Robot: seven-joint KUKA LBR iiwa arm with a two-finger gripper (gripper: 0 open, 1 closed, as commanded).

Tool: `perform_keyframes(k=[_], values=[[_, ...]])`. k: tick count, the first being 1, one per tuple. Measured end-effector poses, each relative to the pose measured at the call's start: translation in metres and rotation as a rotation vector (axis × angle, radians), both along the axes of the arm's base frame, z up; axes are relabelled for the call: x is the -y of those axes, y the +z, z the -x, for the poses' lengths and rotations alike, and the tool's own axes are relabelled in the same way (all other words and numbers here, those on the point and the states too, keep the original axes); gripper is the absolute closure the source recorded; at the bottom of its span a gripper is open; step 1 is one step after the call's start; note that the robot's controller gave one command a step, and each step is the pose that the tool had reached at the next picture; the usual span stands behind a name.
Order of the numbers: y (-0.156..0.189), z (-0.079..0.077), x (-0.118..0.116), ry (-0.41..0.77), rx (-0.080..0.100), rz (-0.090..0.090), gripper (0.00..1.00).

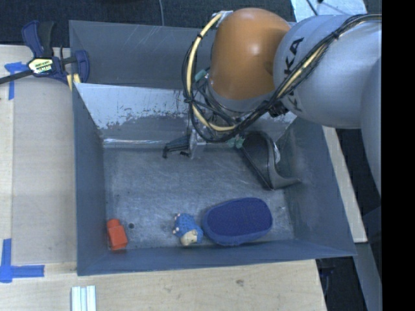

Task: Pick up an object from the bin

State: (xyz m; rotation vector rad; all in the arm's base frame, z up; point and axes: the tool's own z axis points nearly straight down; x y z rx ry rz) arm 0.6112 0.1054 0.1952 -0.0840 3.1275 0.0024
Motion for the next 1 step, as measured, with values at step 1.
perform_keyframes(k=[1], values=[[0.0436, 0.0009, 0.0227, 0.263, -0.003, 0.004, 1.00]])
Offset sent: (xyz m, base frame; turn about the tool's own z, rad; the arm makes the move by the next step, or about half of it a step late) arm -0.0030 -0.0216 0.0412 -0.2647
